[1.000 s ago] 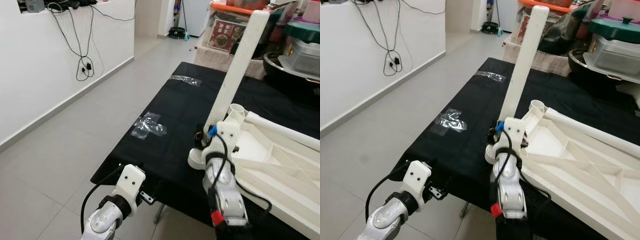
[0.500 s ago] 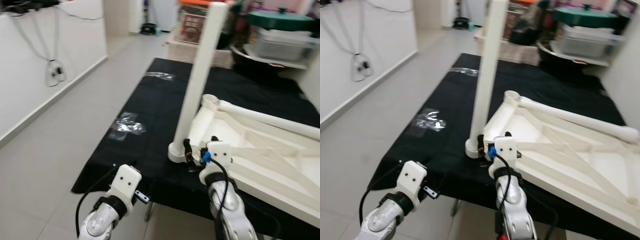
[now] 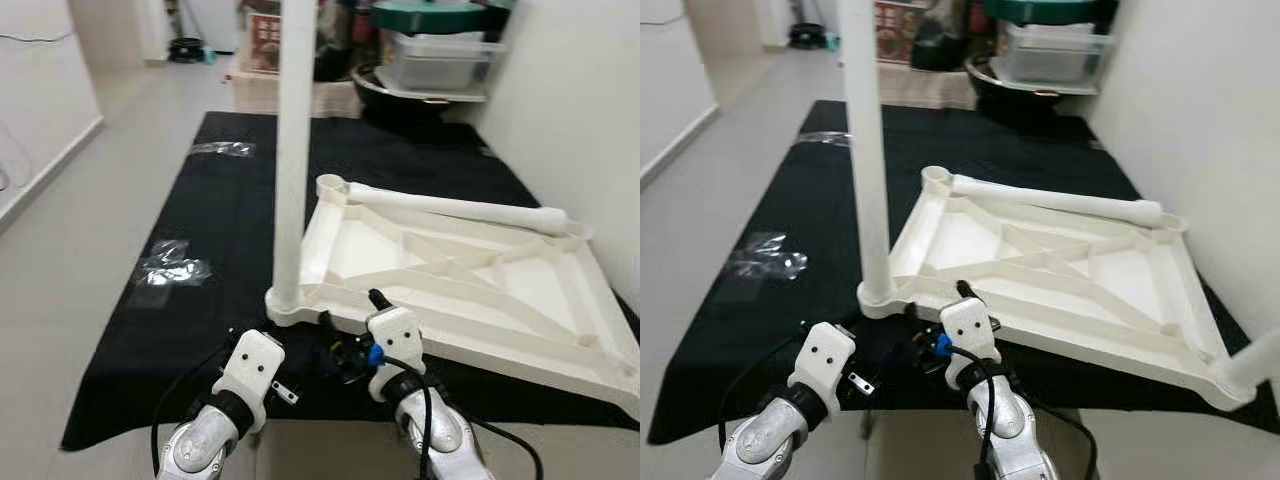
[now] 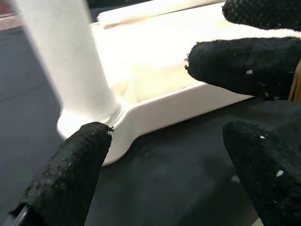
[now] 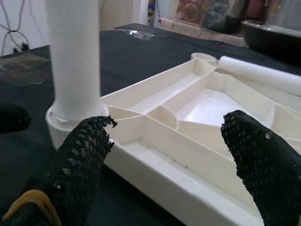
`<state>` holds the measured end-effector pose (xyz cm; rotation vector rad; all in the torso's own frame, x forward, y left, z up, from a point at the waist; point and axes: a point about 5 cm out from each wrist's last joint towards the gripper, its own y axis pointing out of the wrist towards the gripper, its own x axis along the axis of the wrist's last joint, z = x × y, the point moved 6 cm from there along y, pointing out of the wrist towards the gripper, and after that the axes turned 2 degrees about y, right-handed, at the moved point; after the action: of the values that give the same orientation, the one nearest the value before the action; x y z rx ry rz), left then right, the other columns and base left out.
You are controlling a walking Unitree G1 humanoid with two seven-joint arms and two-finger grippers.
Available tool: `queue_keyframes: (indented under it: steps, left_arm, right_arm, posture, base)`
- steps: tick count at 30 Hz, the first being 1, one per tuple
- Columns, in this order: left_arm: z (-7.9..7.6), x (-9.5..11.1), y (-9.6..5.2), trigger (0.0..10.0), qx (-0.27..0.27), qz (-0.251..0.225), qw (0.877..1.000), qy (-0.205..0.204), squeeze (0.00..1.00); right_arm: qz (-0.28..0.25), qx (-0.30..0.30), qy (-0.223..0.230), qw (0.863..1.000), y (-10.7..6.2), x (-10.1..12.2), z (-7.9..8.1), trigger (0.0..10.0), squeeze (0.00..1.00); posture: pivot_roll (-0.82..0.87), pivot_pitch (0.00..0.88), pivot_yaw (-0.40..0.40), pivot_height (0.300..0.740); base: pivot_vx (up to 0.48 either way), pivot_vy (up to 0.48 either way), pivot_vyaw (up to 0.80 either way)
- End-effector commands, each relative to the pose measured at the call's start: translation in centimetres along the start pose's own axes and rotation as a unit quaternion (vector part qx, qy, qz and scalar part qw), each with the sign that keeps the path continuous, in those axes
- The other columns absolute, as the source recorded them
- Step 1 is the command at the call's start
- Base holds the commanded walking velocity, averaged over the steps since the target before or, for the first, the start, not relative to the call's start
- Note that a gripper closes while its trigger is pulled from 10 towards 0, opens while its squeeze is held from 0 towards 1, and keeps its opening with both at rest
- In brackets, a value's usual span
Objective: Building children table
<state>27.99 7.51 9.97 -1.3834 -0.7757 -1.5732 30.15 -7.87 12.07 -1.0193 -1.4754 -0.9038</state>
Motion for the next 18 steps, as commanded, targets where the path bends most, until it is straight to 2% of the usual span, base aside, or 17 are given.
queue_keyframes:
  steps: [1,13,18]
  left_arm:
    - [-0.1,-0.1,0.2,10.0,-0.003,0.000,1.000,0.005,0.00]
    - [0.4,-0.3,0.6,10.0,0.007,-0.003,1.000,-0.006,0.00]
    - [0.3,-0.5,0.8,10.0,0.004,0.001,1.000,-0.007,0.00]
  right_arm:
    - [-0.017,0.002,-0.010,1.000,-0.2,0.7,0.1,10.0,0.00]
    - [0.015,-0.036,-0.029,0.999,0.3,-0.3,-1.2,10.0,0.00]
    - [0.022,-0.018,-0.067,0.997,0.3,-0.2,-0.4,10.0,0.00]
  posture:
    - [0.06,0.000,-0.057,0.740]
    - [0.06,0.000,-0.060,0.740]
    - [0.05,0.000,-0.053,0.740]
  base:
    - [0.000,0.000,0.00]
    - [0.000,0.000,0.00]
    - [-0.256,0.000,0.00]
